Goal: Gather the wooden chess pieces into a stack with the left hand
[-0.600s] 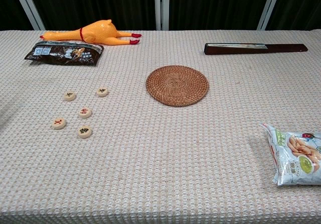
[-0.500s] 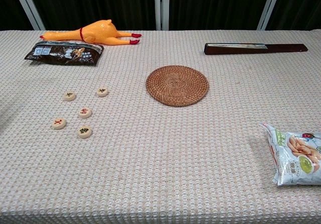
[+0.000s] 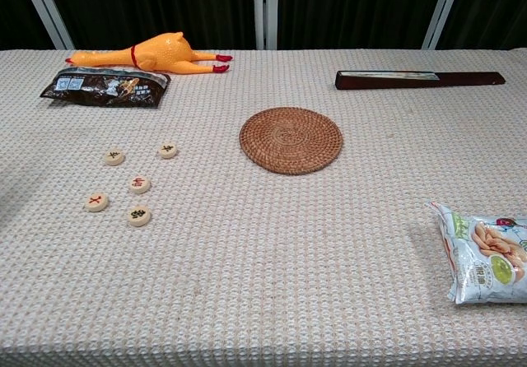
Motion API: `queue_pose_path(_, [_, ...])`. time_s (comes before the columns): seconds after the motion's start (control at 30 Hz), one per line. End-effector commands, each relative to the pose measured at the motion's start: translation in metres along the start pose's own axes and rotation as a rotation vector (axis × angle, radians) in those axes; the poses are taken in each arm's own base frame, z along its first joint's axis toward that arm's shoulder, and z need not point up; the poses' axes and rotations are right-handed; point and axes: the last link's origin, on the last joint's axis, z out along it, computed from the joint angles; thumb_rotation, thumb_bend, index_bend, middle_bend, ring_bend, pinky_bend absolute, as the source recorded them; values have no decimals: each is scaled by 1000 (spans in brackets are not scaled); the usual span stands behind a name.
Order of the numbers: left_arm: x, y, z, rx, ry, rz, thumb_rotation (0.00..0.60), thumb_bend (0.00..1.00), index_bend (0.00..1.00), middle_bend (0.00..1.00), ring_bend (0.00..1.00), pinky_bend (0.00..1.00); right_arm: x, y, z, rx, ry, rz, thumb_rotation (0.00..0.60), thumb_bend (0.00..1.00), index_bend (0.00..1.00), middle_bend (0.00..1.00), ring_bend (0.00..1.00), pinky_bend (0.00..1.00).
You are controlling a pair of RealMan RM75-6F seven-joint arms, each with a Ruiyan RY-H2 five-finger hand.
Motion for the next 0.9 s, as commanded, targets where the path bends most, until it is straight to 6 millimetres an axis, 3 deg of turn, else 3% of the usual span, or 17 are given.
queue_pose_path(0.03, [-5, 13, 4, -27, -42, -65, 600, 225, 94, 26, 0, 0, 1, 0, 0, 0, 7, -4, 600, 254, 0, 0, 0, 0])
queue_pose_path(0.23, [-15, 61, 25, -158, -108, -87, 600, 226, 149, 57, 0, 0, 1, 1, 1, -6, 13, -5, 600, 254, 0, 0, 0, 0])
queue_pose_path(0.4, [-36, 97, 33, -219, -159, -107, 600, 226, 203, 108, 0, 0, 5, 1, -2, -4, 28, 5, 600, 254, 0, 0, 0, 0])
queue_pose_path(0.7, [-68, 114, 48, -211, -274, -114, 600, 225, 227, 108, 0, 0, 14, 8, -5, -5, 49, 38, 600, 254, 0, 0, 0, 0])
queue_pose_path(0.9, [-75, 117, 57, -209, -272, -105, 600, 235, 249, 108, 0, 0, 17, 8, -9, 1, 61, 48, 600, 253, 0, 0, 0, 0])
